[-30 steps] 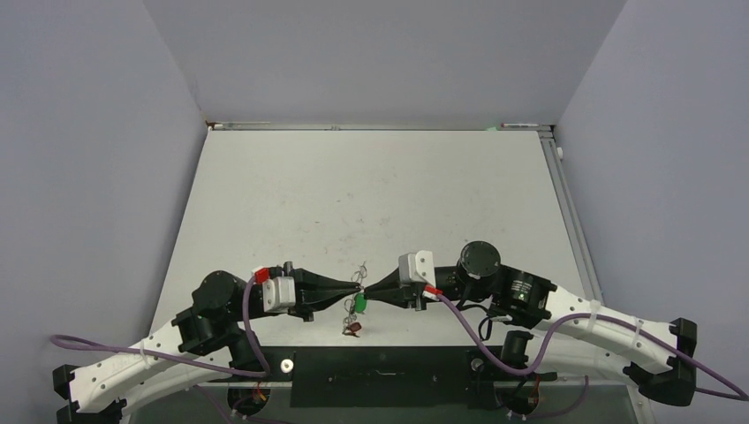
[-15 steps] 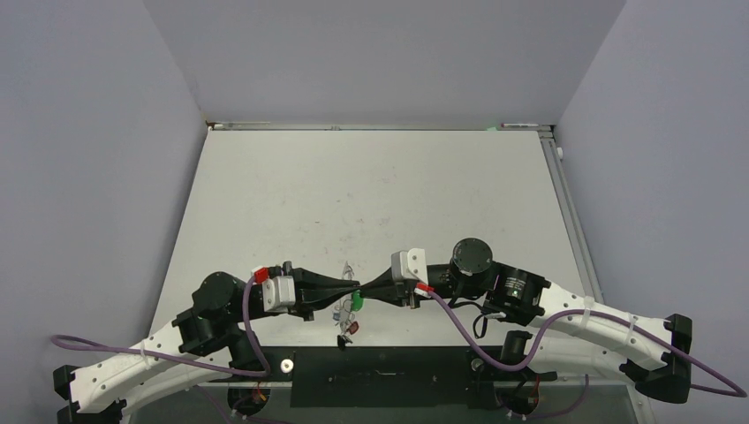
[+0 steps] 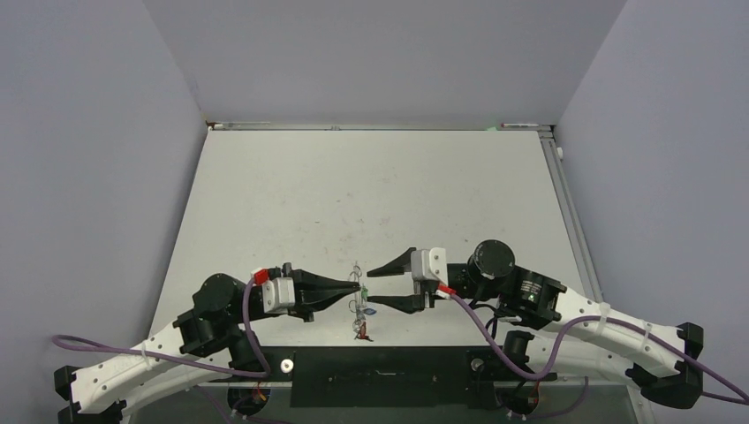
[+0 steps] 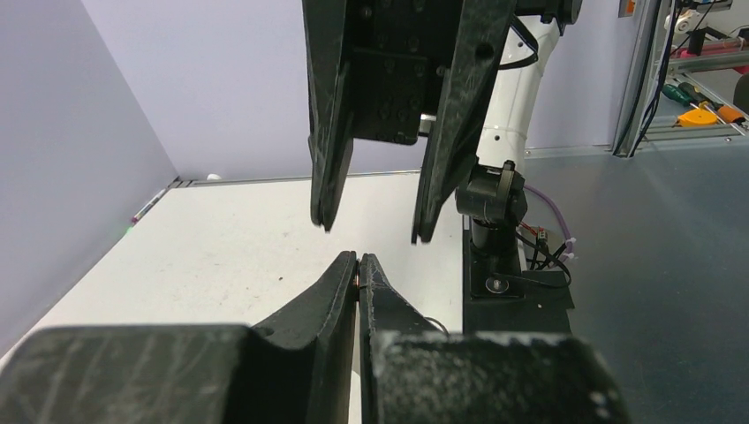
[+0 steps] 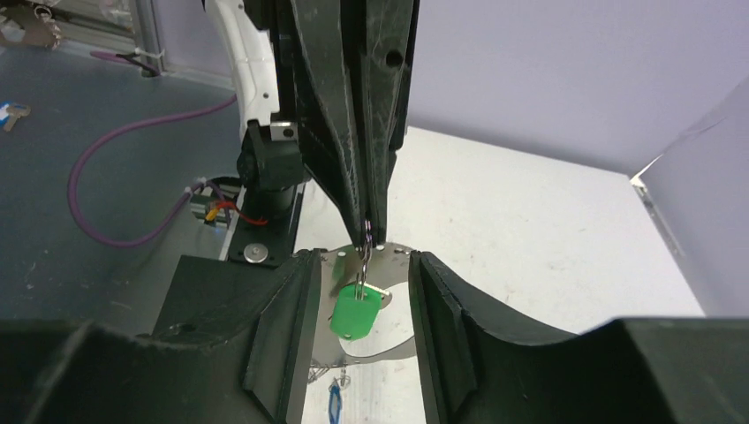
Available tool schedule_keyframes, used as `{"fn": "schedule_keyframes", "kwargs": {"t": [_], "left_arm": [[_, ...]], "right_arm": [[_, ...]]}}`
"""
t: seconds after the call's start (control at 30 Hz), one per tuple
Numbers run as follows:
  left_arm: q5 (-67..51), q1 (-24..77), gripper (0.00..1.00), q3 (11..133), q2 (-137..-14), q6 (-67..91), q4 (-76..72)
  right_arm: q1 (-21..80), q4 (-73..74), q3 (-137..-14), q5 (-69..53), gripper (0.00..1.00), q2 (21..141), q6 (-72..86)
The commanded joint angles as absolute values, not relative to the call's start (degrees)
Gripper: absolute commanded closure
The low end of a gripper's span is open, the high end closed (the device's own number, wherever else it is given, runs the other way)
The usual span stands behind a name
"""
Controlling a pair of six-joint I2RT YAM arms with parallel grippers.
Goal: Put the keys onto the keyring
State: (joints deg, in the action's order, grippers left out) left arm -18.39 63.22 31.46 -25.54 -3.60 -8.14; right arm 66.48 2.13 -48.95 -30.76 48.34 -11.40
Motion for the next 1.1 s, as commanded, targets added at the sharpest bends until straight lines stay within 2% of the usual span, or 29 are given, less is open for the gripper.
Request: {"fn": "schedule_keyframes", "kwargs": {"t": [0.0,0.53,1.07], "left_arm": [[-18.91,63.19,1.0,31.47,-24.7,-2.72,-14.3],[-18.16,63.2,1.0,30.43,-23.83,-1.26,-16.15],[-17.15,63.24,1.0,30.06,-22.97,-0.88,-16.87]], "right_arm": [[66.97,-3.78,-49.2,-29.83,0.59,47.72,-10.34],[66.93,-5.2,-49.3,-30.31,0.67,51.52,-9.59],[66.95,-4.75,-49.05,-30.06,0.7,52.78,-9.69]]}}
